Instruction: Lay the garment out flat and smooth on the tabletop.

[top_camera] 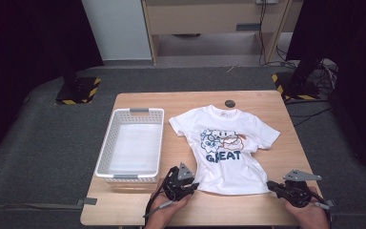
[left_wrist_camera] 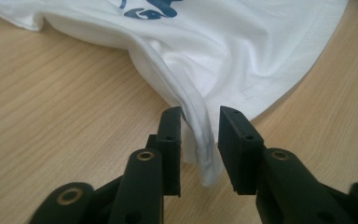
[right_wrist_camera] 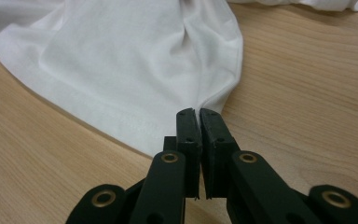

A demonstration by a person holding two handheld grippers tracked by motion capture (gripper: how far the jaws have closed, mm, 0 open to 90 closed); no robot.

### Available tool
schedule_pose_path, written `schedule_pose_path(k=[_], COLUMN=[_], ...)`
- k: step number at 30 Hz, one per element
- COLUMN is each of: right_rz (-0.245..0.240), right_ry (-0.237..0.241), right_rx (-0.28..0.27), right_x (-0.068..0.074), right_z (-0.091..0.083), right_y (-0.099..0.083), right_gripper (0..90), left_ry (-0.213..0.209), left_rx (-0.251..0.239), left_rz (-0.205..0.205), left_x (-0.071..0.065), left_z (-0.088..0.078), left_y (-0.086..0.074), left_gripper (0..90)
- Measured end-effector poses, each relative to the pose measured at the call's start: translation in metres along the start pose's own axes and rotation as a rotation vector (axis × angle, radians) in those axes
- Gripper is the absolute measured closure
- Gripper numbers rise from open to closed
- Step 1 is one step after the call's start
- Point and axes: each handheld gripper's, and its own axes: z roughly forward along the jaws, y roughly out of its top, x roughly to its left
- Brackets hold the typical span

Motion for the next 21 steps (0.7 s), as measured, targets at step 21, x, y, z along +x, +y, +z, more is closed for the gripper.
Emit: schedule_pose_path(k=[21], right_rz=[0.088], right_ry=[-0.039], right_rx=[-0.077], right_x=[-0.013], right_z=[-0.009], right_y=[-0.003], right_gripper=[52.6], left_ry=[0.042], left_rx=[-0.008], left_rz=[-0.078], left_x=[0.003], left_z=[0.008], left_y=[-0.007], left_gripper=[65.8])
